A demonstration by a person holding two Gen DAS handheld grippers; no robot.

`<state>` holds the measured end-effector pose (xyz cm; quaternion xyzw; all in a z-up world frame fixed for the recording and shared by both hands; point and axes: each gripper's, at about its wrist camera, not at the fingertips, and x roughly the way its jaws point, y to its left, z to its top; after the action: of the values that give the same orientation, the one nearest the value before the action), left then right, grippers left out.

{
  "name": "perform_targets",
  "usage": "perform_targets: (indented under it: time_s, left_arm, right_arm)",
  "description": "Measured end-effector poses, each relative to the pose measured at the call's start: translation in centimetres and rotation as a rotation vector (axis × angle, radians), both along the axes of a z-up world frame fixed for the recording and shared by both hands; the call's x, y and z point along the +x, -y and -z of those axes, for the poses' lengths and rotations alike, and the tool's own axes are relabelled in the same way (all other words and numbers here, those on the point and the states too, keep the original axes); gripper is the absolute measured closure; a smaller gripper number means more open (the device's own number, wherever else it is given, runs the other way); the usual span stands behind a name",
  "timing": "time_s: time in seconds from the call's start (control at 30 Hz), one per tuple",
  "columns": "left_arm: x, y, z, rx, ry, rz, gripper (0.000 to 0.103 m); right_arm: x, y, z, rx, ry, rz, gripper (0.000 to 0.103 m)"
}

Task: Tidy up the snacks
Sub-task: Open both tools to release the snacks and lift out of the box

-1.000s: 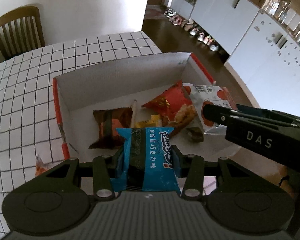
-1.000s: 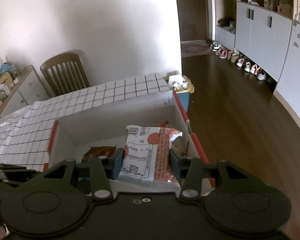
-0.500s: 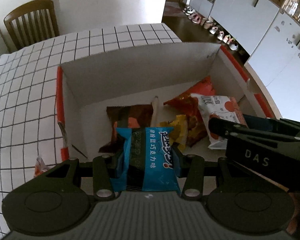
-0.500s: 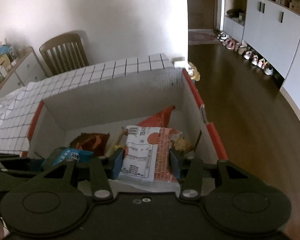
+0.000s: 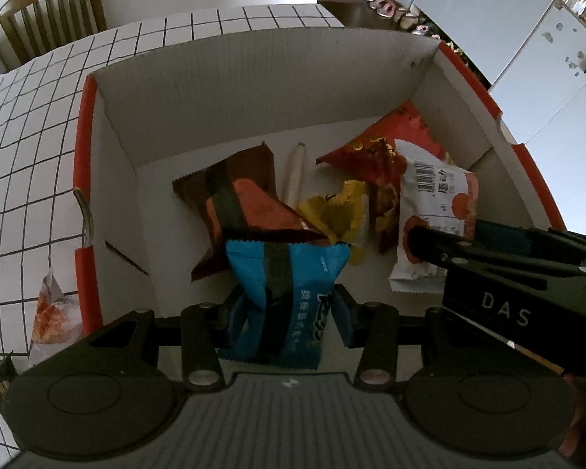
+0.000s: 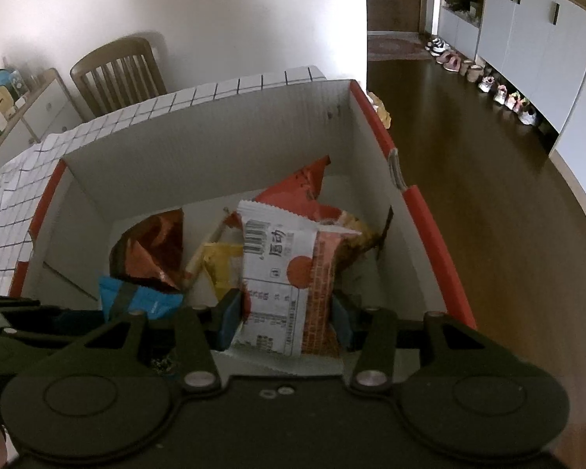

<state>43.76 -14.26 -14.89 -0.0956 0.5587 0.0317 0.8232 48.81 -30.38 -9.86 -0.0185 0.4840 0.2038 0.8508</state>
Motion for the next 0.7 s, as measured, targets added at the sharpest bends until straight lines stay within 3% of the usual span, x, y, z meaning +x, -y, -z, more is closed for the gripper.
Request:
perform_targets:
  time_s: [0.3,0.7]
  left_arm:
    - [-0.5,-0.3,-0.6,-0.014,0.016,-0.005,0.052]
    - [-3.7,-0.4,-4.1,-0.053,0.103,0.023,0.047]
  right_arm:
    - [-0.1,0.6,-0.5,0.021,-0.008,-0.007,0.053]
    - [-2.2,1.9,-3.8,0.073,0.037,-0.012,0.041]
